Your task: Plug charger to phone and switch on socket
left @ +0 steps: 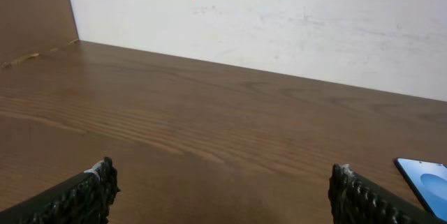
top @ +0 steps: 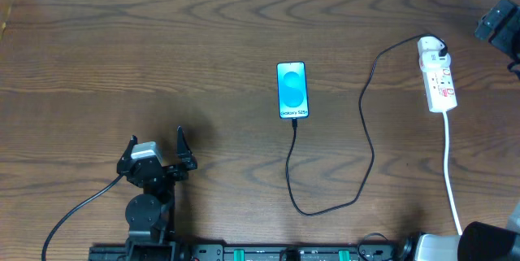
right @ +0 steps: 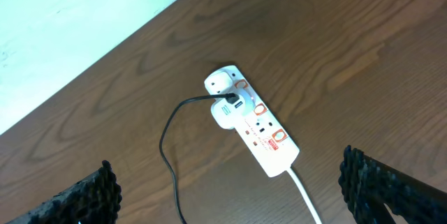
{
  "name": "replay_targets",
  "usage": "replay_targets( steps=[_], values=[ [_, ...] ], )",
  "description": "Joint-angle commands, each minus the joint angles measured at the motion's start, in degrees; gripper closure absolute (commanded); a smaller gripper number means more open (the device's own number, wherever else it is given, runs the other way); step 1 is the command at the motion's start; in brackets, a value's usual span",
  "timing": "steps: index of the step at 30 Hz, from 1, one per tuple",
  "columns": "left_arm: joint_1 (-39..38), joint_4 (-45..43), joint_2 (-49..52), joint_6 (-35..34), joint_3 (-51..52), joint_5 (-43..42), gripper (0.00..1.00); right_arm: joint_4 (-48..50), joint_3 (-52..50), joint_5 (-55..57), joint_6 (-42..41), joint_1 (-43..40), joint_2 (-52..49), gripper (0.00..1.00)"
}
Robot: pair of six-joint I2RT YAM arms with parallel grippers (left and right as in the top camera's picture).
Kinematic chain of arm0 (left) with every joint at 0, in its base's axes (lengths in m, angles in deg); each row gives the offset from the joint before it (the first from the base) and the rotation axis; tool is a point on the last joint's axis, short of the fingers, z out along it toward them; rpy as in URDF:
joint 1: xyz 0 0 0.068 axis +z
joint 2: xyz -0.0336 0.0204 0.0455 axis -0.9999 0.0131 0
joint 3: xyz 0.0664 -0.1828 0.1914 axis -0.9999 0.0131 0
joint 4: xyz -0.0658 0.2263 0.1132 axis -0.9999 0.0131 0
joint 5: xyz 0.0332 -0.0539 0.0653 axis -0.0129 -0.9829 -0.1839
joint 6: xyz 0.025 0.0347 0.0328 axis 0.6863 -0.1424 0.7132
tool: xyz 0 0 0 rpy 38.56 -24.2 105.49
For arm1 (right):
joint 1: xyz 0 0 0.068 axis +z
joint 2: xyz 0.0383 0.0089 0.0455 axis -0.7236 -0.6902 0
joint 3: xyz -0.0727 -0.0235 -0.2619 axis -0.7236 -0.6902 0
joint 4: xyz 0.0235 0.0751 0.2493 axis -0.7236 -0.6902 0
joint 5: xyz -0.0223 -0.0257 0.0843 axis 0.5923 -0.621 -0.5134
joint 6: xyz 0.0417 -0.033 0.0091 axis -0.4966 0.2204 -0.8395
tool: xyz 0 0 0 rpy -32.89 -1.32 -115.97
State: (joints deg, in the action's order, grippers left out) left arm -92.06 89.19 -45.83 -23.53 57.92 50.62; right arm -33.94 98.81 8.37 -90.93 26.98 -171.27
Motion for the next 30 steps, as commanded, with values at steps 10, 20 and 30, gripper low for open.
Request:
replay_targets(
  steps=[10,20,30],
  values=[
    [0.3,2.3,-0.4,0.5,1.2,-0.5,0.02,-0.2,0.2,0.7,-0.4,-0.1,0.2,0.01],
    [0.3,2.3,-0.4,0.5,1.2,-0.5,0.02,13.0,-12.9,5.9,-0.4,2.4,7.1,0.01],
    [0.3,2.3,-0.4,0.5,1.2,-0.5,0.02,55.5,-58.1,9.5,-0.4,7.2,28.8,0.01]
  ],
)
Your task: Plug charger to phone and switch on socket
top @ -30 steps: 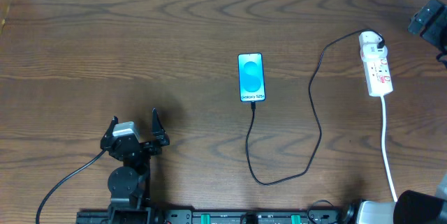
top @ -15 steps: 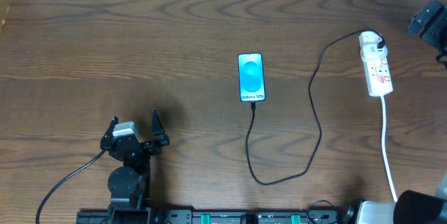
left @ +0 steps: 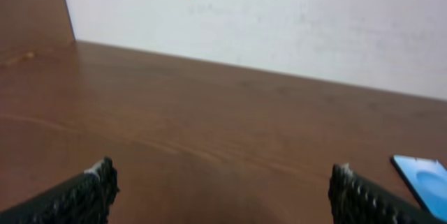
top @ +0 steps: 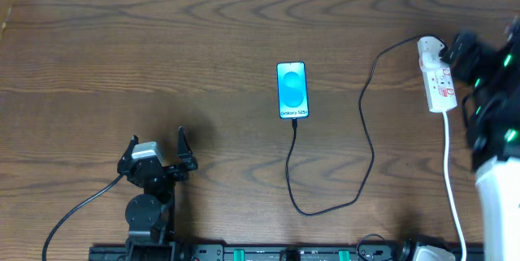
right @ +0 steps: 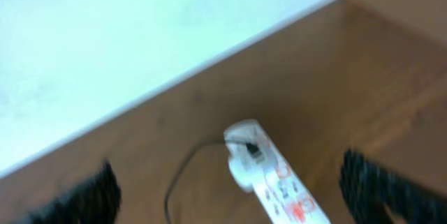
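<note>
The phone lies face up mid-table with its blue screen lit, and it also shows at the right edge of the left wrist view. A black cable runs from the phone's lower edge in a loop to a white adapter in the white power strip. My right arm hangs just right of the strip. The right gripper is open, with the blurred strip between and beyond its fingers. Near the front left, my left gripper rests open and holds nothing.
The strip's white lead runs down to the front edge at the right. A white wall borders the far side of the table. Bare wood lies ahead of the left gripper.
My right arm has moved from the far right corner to just beside the power strip. Its wrist view is now blurred, with the strip lower in the frame. The left arm has not moved.
</note>
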{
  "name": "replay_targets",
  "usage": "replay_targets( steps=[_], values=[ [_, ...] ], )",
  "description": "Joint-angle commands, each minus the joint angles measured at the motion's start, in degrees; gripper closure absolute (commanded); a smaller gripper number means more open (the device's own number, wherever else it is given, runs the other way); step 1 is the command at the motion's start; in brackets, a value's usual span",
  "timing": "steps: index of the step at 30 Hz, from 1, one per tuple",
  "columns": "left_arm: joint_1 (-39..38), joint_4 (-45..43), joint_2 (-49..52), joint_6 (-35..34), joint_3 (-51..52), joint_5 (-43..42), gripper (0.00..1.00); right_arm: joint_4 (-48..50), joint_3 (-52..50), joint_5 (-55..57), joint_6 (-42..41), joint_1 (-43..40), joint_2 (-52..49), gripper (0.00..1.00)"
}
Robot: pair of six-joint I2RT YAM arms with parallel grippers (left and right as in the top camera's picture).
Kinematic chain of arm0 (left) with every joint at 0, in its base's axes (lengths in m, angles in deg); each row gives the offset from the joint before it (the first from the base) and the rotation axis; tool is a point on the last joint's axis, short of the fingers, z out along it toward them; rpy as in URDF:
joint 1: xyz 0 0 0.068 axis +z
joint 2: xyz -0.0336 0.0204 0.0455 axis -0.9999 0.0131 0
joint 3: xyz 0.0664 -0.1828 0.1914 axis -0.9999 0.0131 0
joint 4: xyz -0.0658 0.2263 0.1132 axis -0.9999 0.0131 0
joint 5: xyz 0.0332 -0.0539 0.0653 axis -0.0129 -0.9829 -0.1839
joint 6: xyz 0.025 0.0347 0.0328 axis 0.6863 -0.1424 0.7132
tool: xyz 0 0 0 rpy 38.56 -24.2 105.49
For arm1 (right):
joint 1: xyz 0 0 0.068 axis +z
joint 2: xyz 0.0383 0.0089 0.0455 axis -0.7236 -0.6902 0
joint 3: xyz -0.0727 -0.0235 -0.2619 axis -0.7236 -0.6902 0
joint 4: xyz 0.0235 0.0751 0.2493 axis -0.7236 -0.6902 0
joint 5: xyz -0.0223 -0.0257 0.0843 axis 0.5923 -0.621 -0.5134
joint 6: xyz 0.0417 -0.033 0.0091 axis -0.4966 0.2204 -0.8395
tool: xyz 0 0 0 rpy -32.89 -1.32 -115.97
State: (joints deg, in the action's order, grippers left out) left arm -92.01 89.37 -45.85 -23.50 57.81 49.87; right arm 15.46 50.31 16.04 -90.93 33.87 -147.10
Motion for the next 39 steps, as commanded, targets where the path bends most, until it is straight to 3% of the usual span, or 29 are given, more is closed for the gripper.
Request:
replay_targets(
  steps=[1,8,14,22,36,39],
  values=[
    [0.2,2.1,-0.4,0.5,1.3,0.2,0.02,10.2,-14.2,1.8,-0.5,0.4,6.8,0.01],
    [0.2,2.1,-0.4,0.5,1.3,0.2,0.02,33.4,-37.3,1.6,-2.1,0.8,17.9,0.01],
    [0.2,2.1,-0.4,0.5,1.3,0.2,0.02,41.9,-51.0,1.6,-2.8,1.0,27.1,0.01],
    [0.2,2.1,-0.4,0.5,1.3,0.2,0.02,29.2,-52.2,1.8,-3.2,1.1,37.8,0.01],
    [0.2,2.1,-0.4,0.5,1.3,0.2,0.02,7.4,-52.2,1.8,17.2,8.8,63.1,0.01],
    [0.2,2.1,-0.4,0.5,1.3,0.2,0.02,6.4,-52.2,1.8,19.5,9.6,63.8,0.01]
  ],
)
